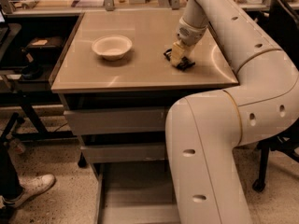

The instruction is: Place rxbar chocolate into bottom drawer

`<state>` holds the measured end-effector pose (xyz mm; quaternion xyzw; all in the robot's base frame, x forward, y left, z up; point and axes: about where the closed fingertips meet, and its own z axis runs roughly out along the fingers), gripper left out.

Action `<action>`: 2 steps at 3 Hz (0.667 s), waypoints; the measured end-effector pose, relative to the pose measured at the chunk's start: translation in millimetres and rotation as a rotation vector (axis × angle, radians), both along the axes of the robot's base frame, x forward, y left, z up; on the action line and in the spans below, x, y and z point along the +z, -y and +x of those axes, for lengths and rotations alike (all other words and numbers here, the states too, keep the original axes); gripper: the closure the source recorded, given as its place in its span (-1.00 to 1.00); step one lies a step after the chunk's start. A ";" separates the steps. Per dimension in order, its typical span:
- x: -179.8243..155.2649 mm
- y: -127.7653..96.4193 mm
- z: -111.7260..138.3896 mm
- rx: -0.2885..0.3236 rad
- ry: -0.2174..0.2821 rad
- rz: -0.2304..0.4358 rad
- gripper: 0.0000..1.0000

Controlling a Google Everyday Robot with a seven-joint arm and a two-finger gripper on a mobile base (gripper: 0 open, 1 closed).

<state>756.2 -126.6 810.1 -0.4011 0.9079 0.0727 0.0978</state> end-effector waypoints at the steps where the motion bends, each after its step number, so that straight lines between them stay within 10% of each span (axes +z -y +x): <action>1: 0.7 0.1 0.0 0.000 0.000 0.000 0.76; 2: 0.7 0.1 0.1 0.000 0.001 0.000 1.00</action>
Offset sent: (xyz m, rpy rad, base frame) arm 0.0000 -0.0001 0.0007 0.0000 -0.0001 -0.0003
